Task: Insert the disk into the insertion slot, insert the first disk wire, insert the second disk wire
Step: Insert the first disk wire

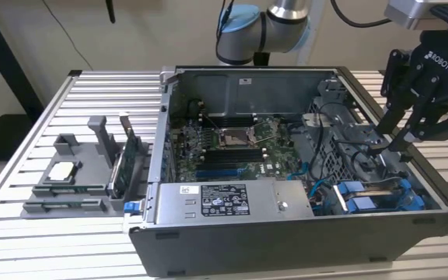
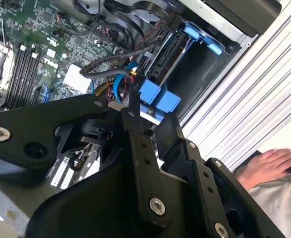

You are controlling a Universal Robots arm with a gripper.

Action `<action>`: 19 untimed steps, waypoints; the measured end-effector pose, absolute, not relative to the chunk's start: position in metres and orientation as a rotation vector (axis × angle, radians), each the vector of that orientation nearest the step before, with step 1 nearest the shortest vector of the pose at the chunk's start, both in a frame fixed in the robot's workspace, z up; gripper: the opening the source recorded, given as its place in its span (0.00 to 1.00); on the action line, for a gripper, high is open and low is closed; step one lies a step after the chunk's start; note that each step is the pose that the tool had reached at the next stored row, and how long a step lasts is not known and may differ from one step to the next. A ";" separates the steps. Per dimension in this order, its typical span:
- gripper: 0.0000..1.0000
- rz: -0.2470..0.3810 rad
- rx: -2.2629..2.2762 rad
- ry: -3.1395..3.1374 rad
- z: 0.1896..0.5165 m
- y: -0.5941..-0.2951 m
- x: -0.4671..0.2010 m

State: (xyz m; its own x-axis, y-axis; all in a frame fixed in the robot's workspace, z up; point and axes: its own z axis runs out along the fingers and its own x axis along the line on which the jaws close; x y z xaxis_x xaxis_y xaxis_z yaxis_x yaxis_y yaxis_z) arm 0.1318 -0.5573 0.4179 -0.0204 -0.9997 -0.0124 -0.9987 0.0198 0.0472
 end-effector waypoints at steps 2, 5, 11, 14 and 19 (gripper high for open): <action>0.40 -0.066 2.182 -2.226 0.416 -0.557 0.132; 0.40 -0.067 2.182 -2.226 0.413 -0.557 0.132; 0.40 -0.067 2.182 -2.226 0.411 -0.557 0.132; 0.40 -0.067 2.182 -2.226 0.410 -0.557 0.132; 0.40 -0.068 2.182 -2.227 0.408 -0.557 0.132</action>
State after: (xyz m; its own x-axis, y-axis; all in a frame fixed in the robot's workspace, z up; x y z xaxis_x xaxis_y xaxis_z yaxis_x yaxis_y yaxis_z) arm 0.1318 -0.5572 0.4077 -0.0204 -0.9997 -0.0138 -0.9987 0.0198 0.0472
